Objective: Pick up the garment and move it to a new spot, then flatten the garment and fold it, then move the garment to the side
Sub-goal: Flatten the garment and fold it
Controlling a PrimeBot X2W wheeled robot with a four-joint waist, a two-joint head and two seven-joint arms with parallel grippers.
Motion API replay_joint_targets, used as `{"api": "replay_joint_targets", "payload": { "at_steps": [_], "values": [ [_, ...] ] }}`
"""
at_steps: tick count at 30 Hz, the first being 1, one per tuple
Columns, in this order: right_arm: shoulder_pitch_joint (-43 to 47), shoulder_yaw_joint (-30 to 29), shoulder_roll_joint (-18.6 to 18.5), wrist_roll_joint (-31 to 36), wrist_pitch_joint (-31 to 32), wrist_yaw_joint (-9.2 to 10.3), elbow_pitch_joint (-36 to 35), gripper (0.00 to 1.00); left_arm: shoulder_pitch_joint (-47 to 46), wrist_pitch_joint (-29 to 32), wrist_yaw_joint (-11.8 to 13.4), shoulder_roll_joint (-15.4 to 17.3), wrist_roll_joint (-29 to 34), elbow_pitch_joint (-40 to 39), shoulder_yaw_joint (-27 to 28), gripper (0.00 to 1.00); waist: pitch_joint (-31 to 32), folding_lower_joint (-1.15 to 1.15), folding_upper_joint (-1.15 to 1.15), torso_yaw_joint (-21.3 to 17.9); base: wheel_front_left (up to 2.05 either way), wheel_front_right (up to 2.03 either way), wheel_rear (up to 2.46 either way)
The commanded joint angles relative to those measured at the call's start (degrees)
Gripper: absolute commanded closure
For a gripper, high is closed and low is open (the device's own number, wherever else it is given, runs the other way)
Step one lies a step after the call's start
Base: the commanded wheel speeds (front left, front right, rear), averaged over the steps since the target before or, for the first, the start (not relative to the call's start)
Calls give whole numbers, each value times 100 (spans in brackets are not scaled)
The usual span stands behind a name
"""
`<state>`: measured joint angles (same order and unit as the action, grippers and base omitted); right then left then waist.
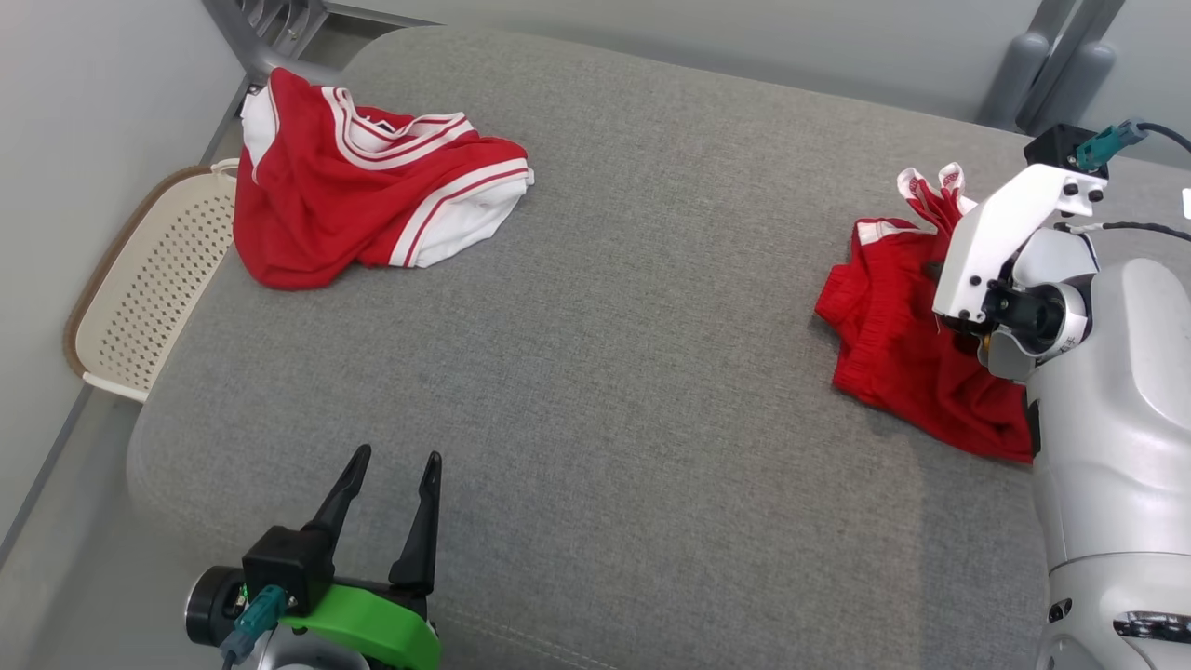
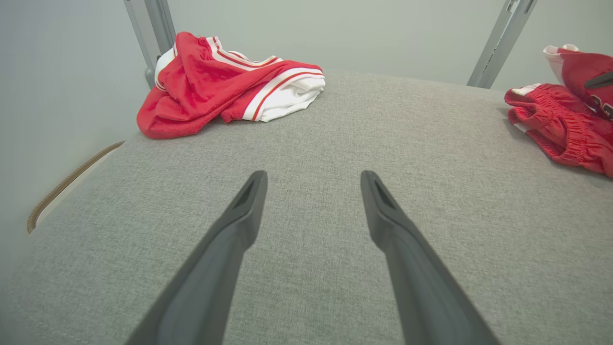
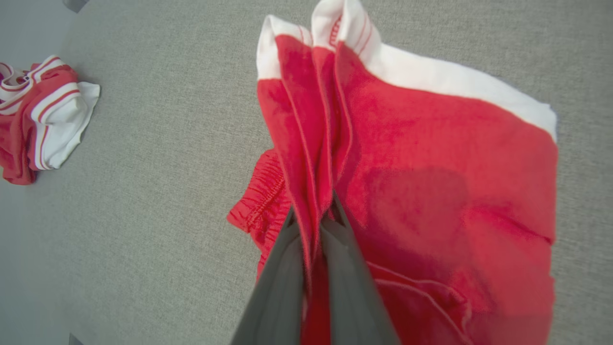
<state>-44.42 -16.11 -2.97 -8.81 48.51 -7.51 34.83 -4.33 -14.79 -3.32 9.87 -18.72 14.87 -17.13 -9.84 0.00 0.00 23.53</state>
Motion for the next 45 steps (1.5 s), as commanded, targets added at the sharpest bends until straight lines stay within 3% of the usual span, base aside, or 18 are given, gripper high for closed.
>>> {"api": "replay_joint_targets", "payload": {
  "at_steps": [1, 8, 10, 16, 22, 33, 34, 35, 36, 37, 38, 45],
  "values": [
    [-103, -45, -7, 102, -106, 4, 140, 100, 35, -48, 20, 1, -56, -14, -8, 0, -19, 0, 0, 84, 0, 0, 0],
    [-261, -20, 1, 251, -424, 4, 659, 100, 14, -40, -3, -47, -71, 41, -35, 0, -51, 0, 0, 205, 0, 0, 0],
    [-326, 27, 2, 232, -575, 2, 773, 0, 12, -41, -5, -61, -75, 59, -37, 0, -56, 0, 0, 228, 0, 0, 0],
    [-526, 242, -6, -250, -858, 2, 1015, 0, 45, -44, 21, -45, -84, 96, 6, 0, 31, 0, 0, 198, 0, 0, 0],
    [-492, 321, -36, -330, -1205, 2, 794, 0, 128, -45, 27, 35, -78, 82, 41, 0, 237, 0, 0, 55, 0, 0, 0],
    [496, 143, -526, -225, -1699, 2, 293, 0, 260, -12, 94, 143, -104, -45, 43, 0, 496, 0, 0, -202, 0, 0, 0],
    [583, 136, -530, -236, -1724, 2, 264, 13, 268, -13, 97, 147, -105, -66, 48, 0, 499, 0, 0, -214, 0, 0, 0],
    [662, 108, -531, -243, -1747, 2, 242, 44, 273, -8, 108, 153, -105, -80, 48, 0, 495, 0, 0, -226, 0, 0, 0],
    [736, 95, -516, -245, -1766, 2, 221, 65, 279, -5, 116, 164, -108, -97, 51, 0, 488, 0, 0, -234, 0, 0, 0],
    [810, 121, -496, -236, -1785, 2, 206, 94, 282, -2, 119, 173, -116, -110, 50, 0, 476, 0, 0, -240, 0, 0, 0],
    [873, 145, -463, -240, -1792, 2, 186, 100, 285, 0, 122, 184, -118, -126, 48, 0, 465, 0, 0, -244, 0, 0, 0],
    [1075, 306, -380, -244, -1848, 2, 159, 100, 222, 32, 125, 217, -137, -204, 3, 0, 337, 0, 0, -176, 0, 0, 0]
  ]
}}
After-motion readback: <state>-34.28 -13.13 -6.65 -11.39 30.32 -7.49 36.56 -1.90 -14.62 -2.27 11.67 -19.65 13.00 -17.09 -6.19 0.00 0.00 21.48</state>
